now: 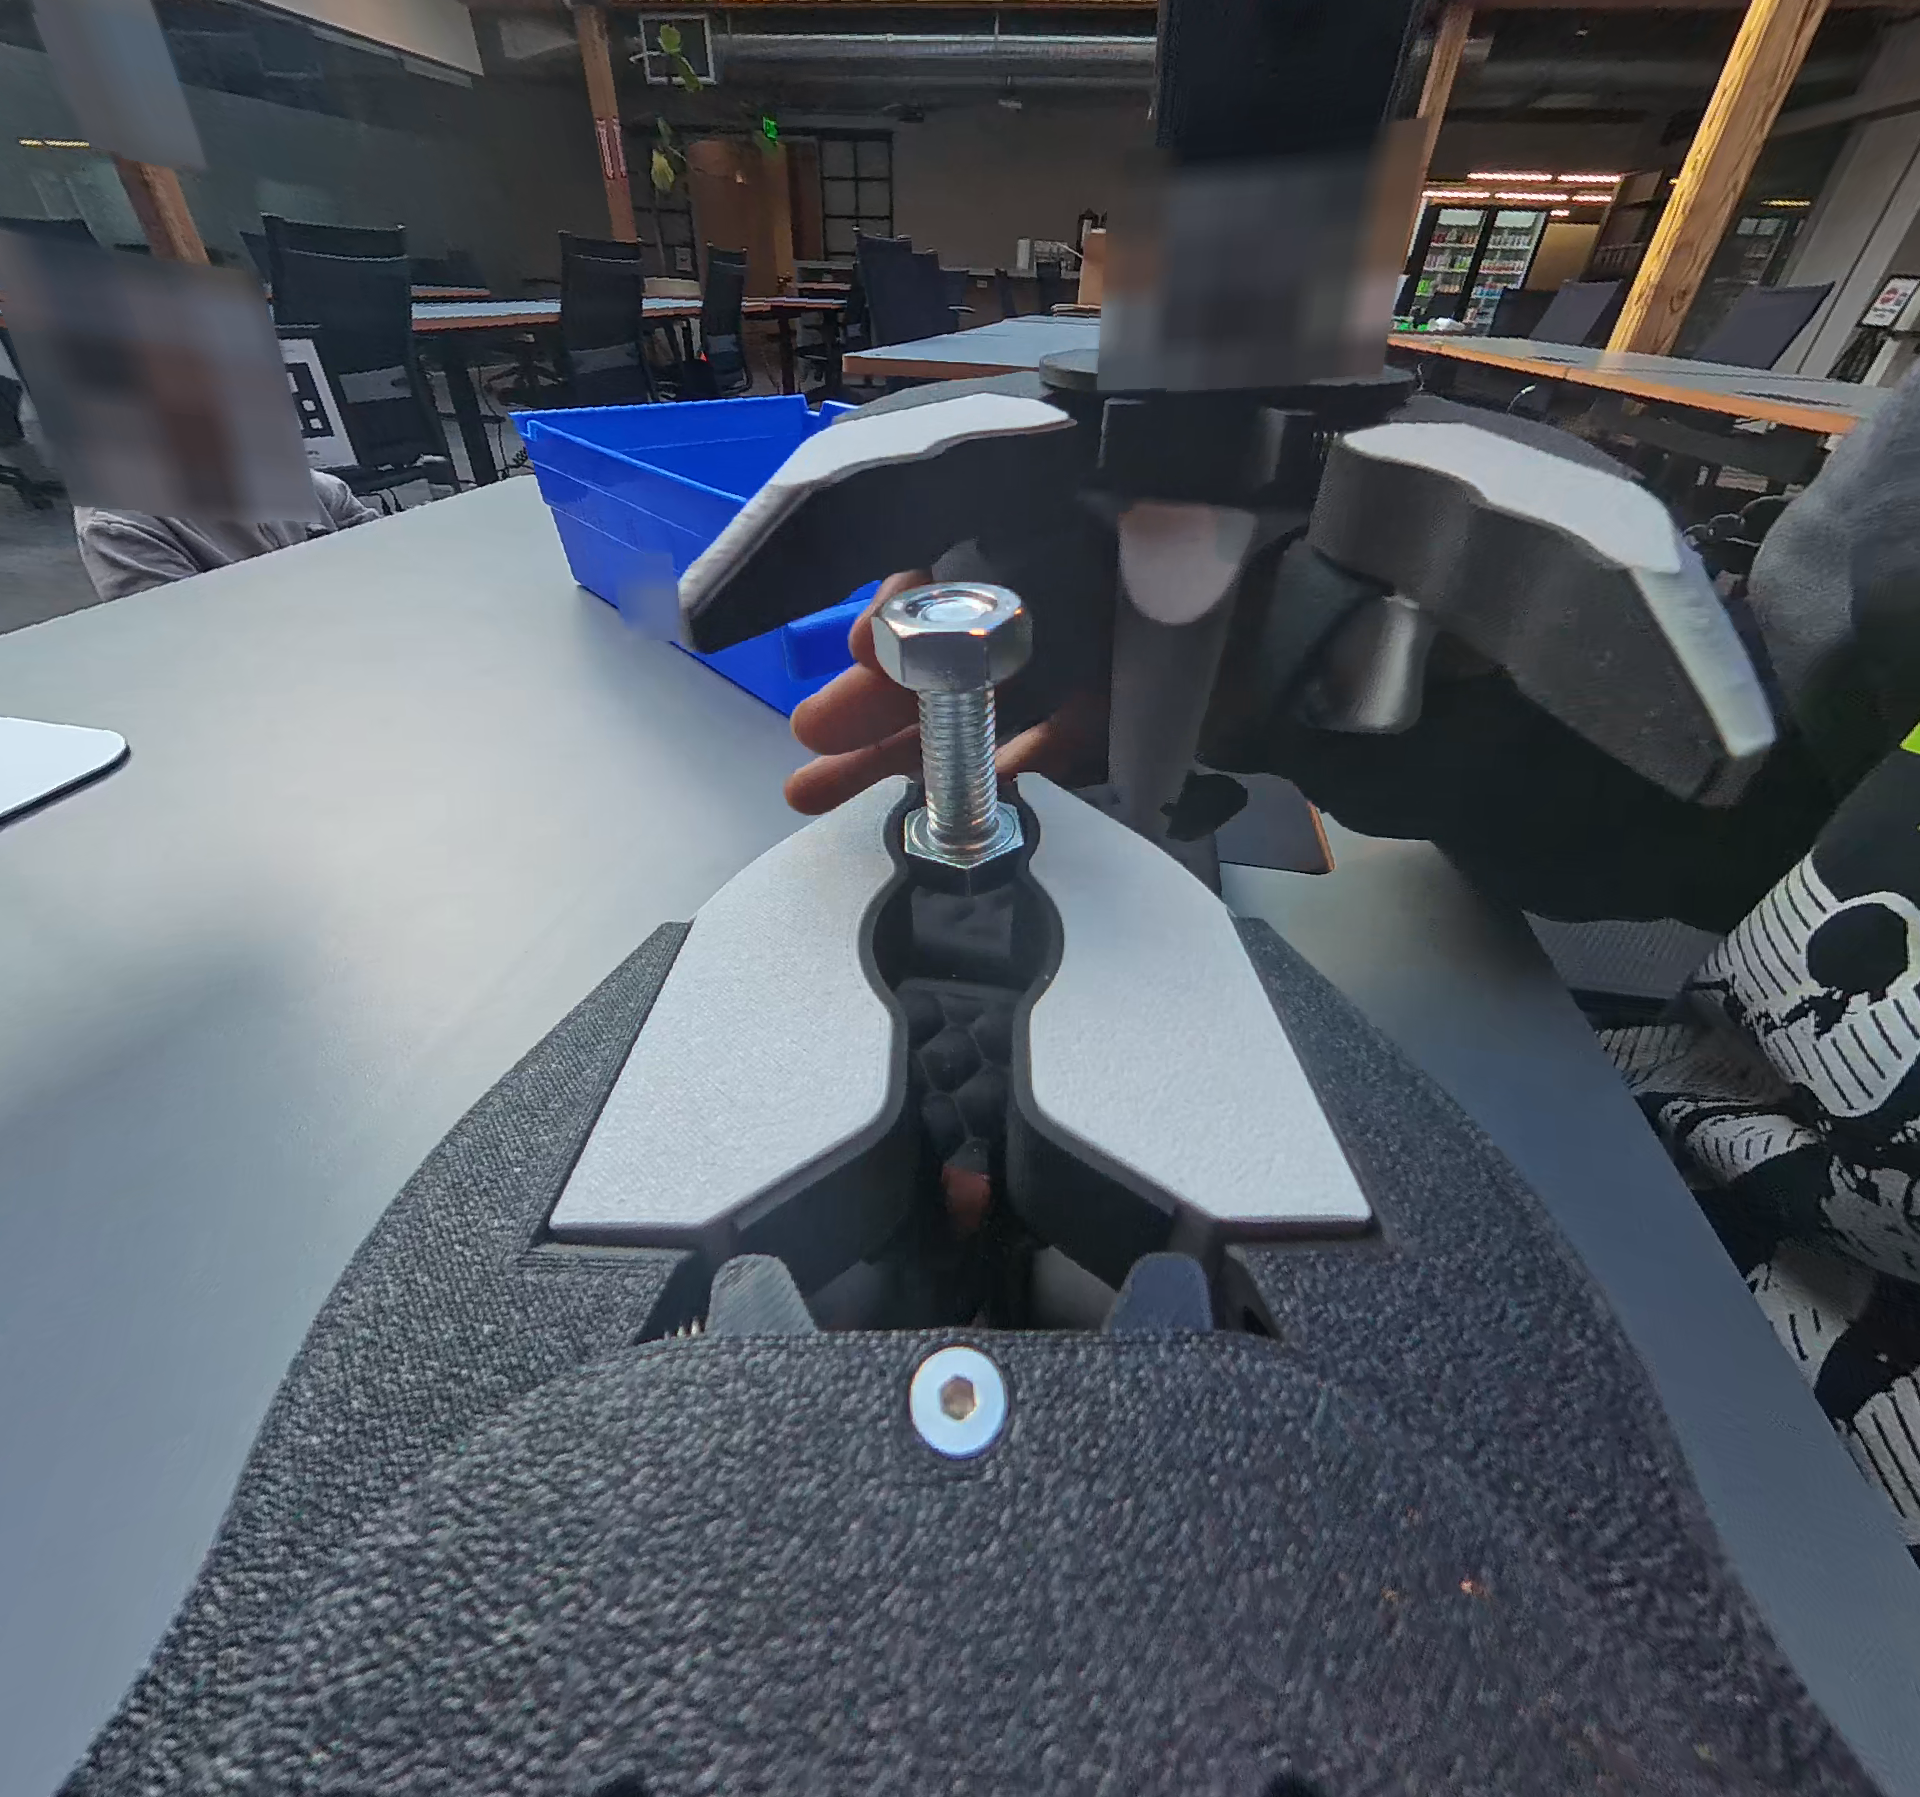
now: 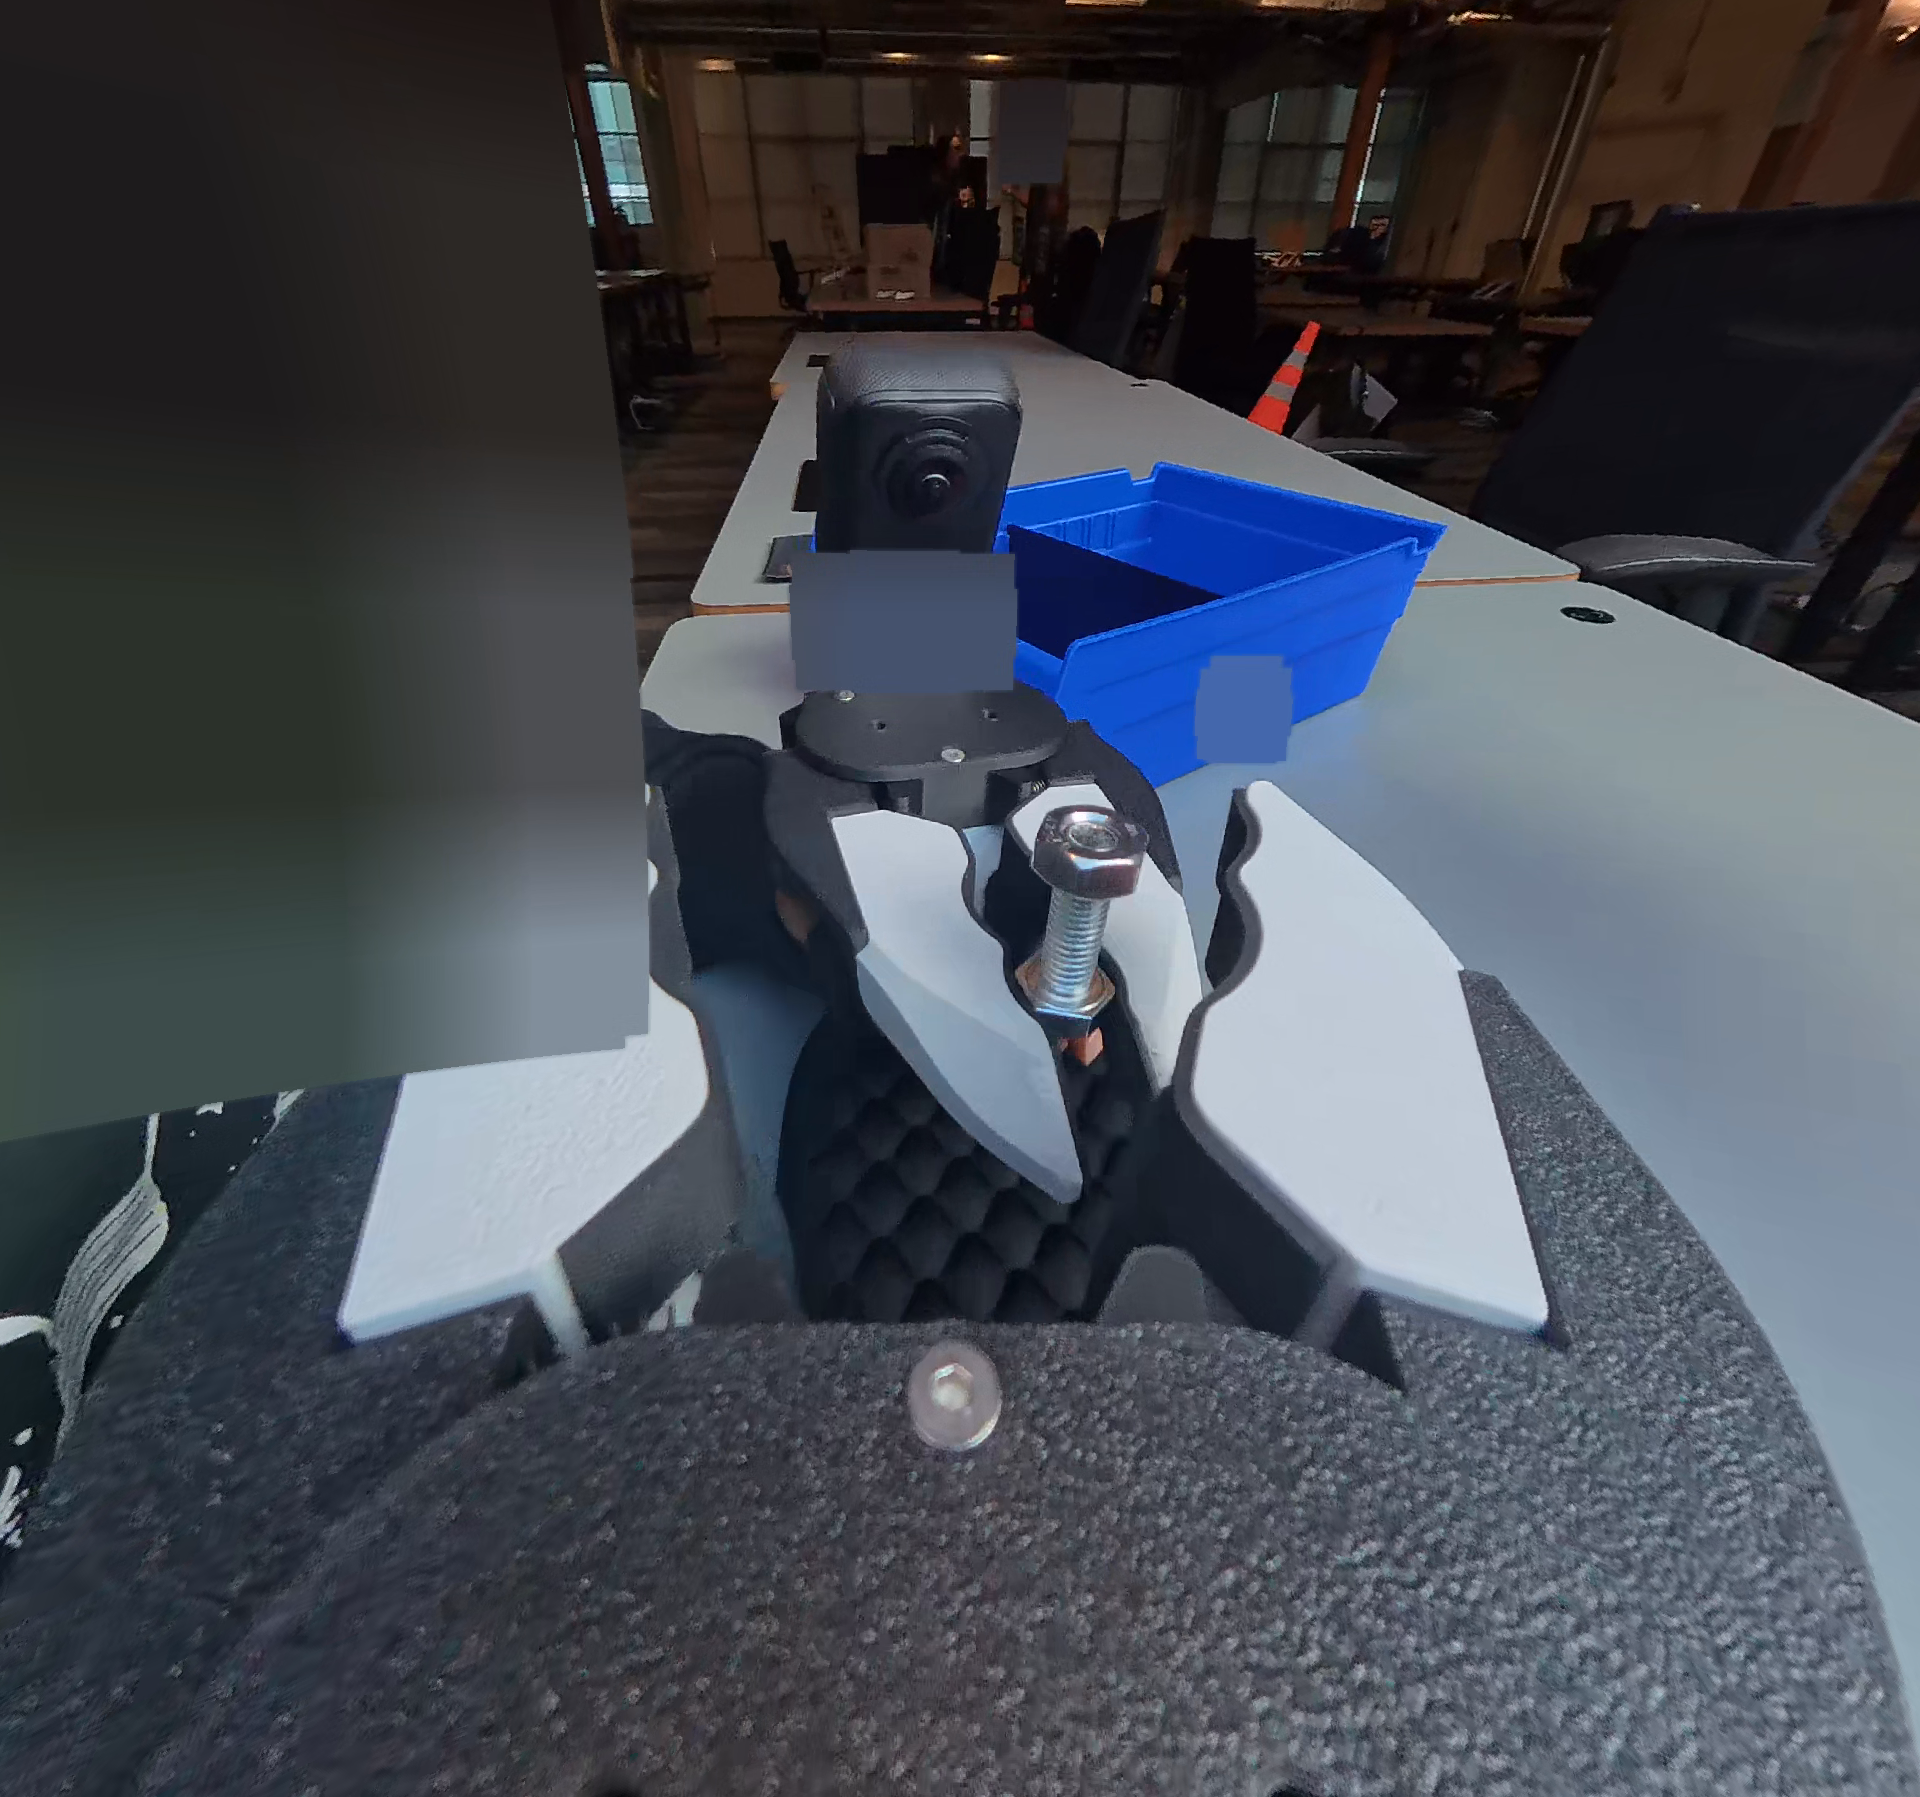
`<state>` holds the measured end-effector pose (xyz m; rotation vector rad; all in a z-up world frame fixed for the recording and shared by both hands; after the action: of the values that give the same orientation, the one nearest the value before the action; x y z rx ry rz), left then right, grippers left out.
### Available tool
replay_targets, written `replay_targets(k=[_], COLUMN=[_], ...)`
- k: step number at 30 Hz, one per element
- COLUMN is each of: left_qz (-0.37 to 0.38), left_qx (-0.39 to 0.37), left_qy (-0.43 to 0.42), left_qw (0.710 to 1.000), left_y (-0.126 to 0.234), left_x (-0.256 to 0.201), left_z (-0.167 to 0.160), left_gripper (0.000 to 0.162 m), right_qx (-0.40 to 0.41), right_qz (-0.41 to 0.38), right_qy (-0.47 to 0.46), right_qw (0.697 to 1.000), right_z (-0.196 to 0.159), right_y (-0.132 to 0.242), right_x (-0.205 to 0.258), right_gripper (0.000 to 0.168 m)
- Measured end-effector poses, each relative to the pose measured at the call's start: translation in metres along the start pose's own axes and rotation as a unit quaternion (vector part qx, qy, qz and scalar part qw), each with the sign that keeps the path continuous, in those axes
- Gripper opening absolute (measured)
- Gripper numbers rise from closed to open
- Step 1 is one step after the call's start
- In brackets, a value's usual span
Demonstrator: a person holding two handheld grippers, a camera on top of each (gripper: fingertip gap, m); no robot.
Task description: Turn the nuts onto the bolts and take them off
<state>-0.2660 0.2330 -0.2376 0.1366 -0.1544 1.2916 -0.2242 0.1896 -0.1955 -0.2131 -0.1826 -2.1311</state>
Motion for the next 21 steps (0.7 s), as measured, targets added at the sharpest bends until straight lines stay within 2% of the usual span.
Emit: replay_targets(k=[7,21], left_qz=[0.0,0.006], left_qx=[0.0,-0.003], left_qy=[0.002,0.003], left_qw=[1.0,1.0], left_y=[0.0,0.001], left_x=[0.001,0.001], left_z=[0.0,0.0], left_gripper=[0.014,0.014], right_qx=[0.026,0.003], right_qz=[0.021,-0.026], right_qy=[0.012,-0.005], right_qw=[0.999,1.0], right_z=[-0.003,-0.003], right_y=[-0.016,0.02], right_x=[0.003,0.012], right_gripper=[0.097,0.076])
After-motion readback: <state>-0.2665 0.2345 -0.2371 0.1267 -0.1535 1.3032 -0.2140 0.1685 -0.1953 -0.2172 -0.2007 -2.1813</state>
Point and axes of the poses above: each gripper's, where its closed fingertips meet, y back along the fingers, z out of its top, x = y × z across the jaws, the point moved 6 cm from there along y, back along the fingers, and after that the axes turned 13 degrees about -y, right-handed, at the moved point
